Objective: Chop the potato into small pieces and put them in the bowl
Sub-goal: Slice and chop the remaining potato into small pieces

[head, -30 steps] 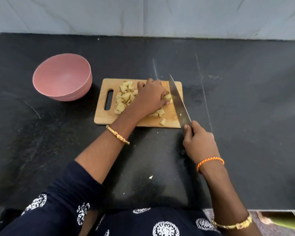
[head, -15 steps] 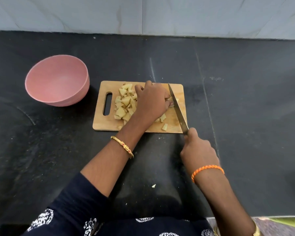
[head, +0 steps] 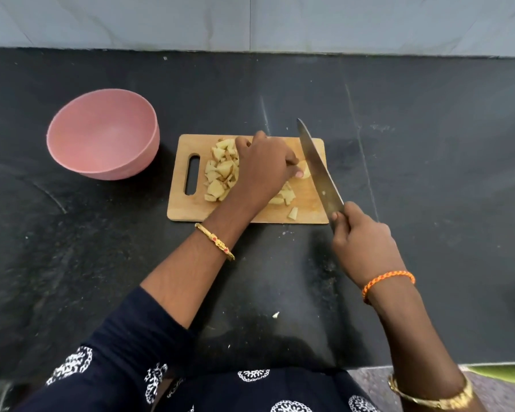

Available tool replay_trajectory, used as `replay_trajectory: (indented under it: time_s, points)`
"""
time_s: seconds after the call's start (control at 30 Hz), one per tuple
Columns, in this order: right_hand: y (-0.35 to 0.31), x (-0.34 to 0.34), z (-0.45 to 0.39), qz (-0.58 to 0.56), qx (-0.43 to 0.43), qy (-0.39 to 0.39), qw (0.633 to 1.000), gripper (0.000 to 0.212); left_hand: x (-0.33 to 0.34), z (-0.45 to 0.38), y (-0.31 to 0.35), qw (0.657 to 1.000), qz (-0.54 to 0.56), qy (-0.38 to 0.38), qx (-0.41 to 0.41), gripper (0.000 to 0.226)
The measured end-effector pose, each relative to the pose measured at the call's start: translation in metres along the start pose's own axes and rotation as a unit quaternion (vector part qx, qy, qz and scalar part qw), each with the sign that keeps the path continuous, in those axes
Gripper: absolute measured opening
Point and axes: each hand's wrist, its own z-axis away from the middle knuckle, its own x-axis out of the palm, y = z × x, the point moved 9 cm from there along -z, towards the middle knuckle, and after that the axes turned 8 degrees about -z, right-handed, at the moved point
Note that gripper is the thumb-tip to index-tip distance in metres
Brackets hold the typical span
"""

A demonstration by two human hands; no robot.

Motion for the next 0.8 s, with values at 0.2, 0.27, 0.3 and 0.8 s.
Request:
replay_trajectory:
  time_s: [0.2,0.27,0.3,0.8]
  points:
    - [0.000,0.013,-0.006,0.006,-0.002,-0.026,1.000,0.020,0.000,0.001,-0.001,1.000,0.010,0.006,0.010,0.024]
    - [0.002,0.018,-0.007,0.020,0.007,-0.049,0.999,0.018,0.000,0.000,-0.001,1.000,0.019,-0.002,0.009,0.022]
    - [0.003,0.019,-0.007,0.027,0.013,-0.058,0.998,0.017,0.000,0.000,-0.003,1.000,0.026,-0.001,0.005,0.022]
    - [-0.003,0.001,0.019,-0.040,0.025,0.013,0.999,0.024,0.002,0.001,-0.007,0.999,0.041,-0.009,-0.012,0.017]
